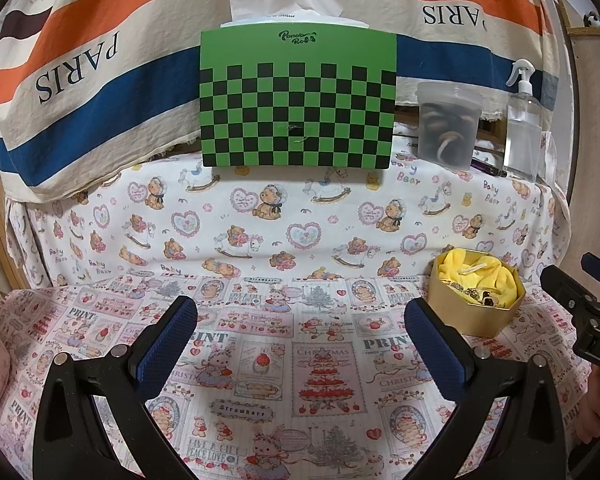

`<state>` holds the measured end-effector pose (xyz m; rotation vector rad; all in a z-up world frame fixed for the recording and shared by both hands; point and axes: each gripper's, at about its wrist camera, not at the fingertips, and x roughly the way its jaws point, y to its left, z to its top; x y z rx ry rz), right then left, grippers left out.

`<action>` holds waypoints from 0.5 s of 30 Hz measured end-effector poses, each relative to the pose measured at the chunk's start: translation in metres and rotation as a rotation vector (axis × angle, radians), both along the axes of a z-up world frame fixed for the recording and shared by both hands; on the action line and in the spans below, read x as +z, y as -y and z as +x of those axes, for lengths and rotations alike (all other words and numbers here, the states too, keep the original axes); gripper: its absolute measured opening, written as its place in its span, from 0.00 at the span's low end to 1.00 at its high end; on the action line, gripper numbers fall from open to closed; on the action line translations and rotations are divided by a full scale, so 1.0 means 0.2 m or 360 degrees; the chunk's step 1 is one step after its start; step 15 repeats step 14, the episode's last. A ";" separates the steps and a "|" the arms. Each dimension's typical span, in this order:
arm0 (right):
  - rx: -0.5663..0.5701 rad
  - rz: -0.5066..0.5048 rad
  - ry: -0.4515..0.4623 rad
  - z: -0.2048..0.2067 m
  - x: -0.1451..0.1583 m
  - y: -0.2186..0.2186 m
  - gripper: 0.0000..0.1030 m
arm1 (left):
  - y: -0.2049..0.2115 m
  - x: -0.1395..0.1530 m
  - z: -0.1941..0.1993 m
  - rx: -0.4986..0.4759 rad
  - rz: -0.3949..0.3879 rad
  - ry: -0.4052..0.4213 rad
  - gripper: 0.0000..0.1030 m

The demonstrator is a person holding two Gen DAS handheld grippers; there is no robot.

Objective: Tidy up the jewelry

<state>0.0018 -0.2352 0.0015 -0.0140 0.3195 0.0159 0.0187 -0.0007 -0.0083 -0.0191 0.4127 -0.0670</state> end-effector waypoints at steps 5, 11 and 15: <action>0.0000 0.0001 0.0000 0.00 0.00 0.00 1.00 | 0.00 0.00 0.00 0.0005 0.0001 0.0001 1.00; 0.0002 -0.0001 -0.0001 0.00 0.00 0.00 1.00 | 0.01 0.00 0.00 0.0001 0.0012 0.0010 1.00; 0.0004 -0.0003 -0.0004 0.00 0.00 0.00 1.00 | 0.01 0.00 -0.01 -0.0004 0.0018 0.0011 1.00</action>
